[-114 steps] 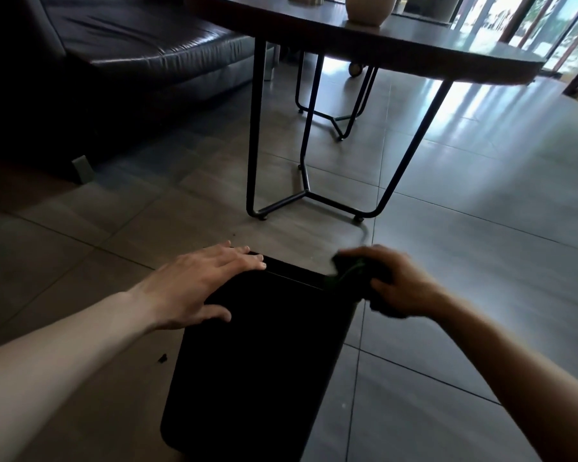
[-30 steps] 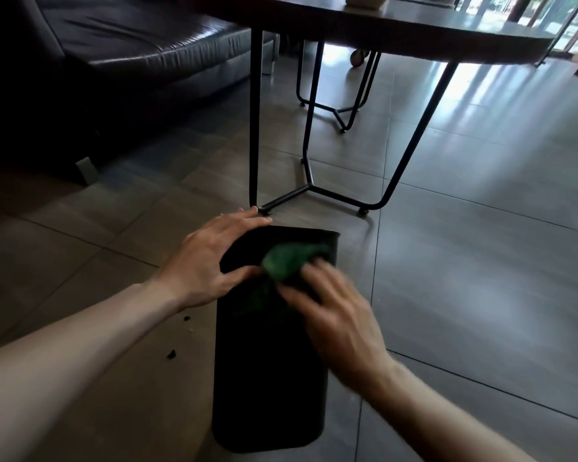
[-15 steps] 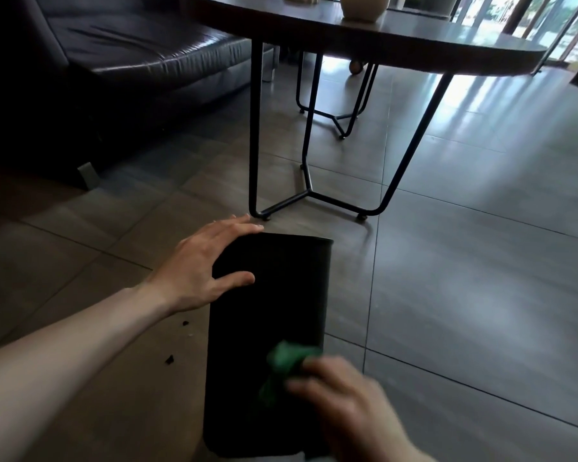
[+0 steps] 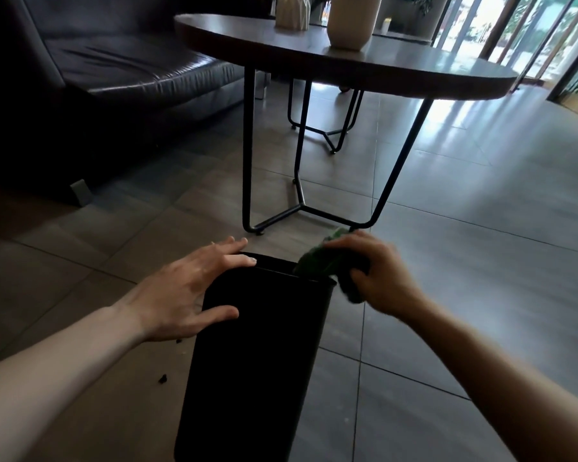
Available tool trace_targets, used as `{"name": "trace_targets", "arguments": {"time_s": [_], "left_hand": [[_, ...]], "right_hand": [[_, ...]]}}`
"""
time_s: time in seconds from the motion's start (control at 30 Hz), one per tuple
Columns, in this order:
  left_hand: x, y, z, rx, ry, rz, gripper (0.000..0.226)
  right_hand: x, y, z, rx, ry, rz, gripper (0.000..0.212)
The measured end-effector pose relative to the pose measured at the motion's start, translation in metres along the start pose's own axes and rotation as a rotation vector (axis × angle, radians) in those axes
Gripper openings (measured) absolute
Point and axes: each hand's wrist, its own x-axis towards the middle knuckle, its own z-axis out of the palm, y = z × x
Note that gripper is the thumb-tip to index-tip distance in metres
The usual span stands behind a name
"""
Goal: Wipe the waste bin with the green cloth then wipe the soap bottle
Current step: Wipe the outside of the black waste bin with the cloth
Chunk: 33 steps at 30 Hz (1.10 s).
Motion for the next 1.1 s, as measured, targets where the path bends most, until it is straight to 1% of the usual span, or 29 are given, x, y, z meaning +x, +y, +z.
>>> {"name": "trace_targets", "arguments": {"time_s": [0.07, 0.1, 0.2, 0.3, 0.5, 0.63, 0.7, 0.83, 0.9, 0.97, 1.1], "left_hand": [[-0.001, -0.002, -0.001, 0.025, -0.005, 0.023, 0.071], [-0.001, -0.003, -0.001, 0.038, -0.005, 0.034, 0.071], [0.0, -0.004, 0.0, 0.058, -0.016, 0.056, 0.071], [0.0, -0.006, -0.003, 0.081, -0.028, 0.053, 0.071], [0.0, -0.008, -0.01, 0.131, -0.048, 0.077, 0.07], [0.001, -0.006, -0.017, 0.185, -0.031, 0.079, 0.066], [0.007, 0.0, -0.021, 0.208, 0.014, 0.105, 0.064], [0.029, 0.03, -0.028, 0.158, 0.146, 0.169, 0.078], [0.039, 0.05, -0.021, 0.135, 0.153, 0.22, 0.086], [0.043, 0.066, -0.004, 0.109, 0.122, 0.241, 0.093], [0.037, 0.076, 0.03, 0.005, 0.067, 0.105, 0.105]], "right_hand": [[-0.007, -0.001, 0.01, 0.004, -0.143, -0.029, 0.059], [-0.009, -0.001, 0.011, 0.014, -0.181, -0.026, 0.058], [-0.014, -0.005, 0.008, 0.031, -0.267, -0.013, 0.052], [-0.026, -0.009, 0.003, -0.022, -0.333, -0.079, 0.051], [-0.036, -0.004, -0.002, -0.076, -0.28, -0.202, 0.027], [-0.03, -0.015, -0.003, -0.128, -0.337, -0.23, 0.022], [-0.028, -0.024, -0.005, -0.148, -0.35, -0.228, 0.022], [-0.018, -0.044, -0.013, -0.208, -0.326, -0.228, 0.025], [-0.009, -0.052, -0.018, -0.244, -0.317, -0.203, 0.026], [-0.003, -0.058, -0.017, -0.273, -0.302, -0.161, 0.028], [-0.003, -0.064, -0.001, -0.292, -0.286, -0.086, 0.029]]}}
